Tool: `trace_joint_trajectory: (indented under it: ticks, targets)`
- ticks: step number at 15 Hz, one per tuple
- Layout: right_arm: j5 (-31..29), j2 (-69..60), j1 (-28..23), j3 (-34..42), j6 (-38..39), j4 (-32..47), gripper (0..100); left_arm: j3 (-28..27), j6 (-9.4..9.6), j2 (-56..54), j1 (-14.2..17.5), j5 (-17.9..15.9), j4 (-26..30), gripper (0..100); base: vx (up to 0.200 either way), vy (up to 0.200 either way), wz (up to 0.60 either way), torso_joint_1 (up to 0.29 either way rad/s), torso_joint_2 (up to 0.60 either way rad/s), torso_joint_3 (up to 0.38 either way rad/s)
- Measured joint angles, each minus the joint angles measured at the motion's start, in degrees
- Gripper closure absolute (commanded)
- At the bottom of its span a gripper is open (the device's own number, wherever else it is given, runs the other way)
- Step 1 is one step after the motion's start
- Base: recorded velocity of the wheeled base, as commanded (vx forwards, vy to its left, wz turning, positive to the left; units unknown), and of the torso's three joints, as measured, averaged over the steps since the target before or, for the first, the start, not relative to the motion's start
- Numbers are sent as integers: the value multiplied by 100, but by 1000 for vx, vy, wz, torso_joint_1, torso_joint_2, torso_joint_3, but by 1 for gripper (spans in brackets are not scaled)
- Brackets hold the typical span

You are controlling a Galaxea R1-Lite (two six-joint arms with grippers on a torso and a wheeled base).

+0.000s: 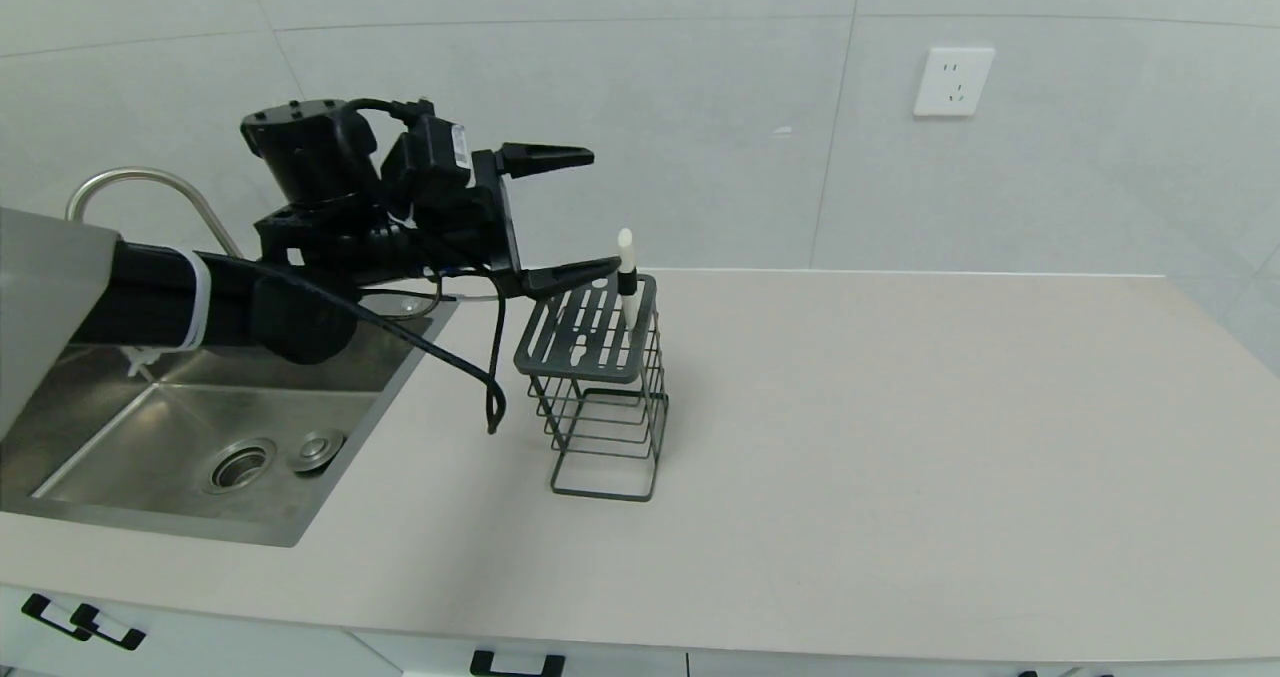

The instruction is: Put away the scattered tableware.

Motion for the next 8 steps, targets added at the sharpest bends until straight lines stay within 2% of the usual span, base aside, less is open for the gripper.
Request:
trace_joint_trajectory:
  ticks: [2,4,6,8]
  targets:
    - [0,0,0,0,-2,0,100,512,-165,-261,77,-6,-553,0,0,0,0,0,0,0]
    - [0,0,0,0,0,0,100,1436,-533,-619,190,-11,-1378,0,0,0,0,0,0,0]
    - [0,0,-1,0,0,0,100,2582,-1169,-1159,389,-6,-2620,0,0,0,0,0,0,0]
    - [0,0,-4,0,0,0,100,3627,-1913,-1943,650,10,-3565,0,0,0,0,0,0,0]
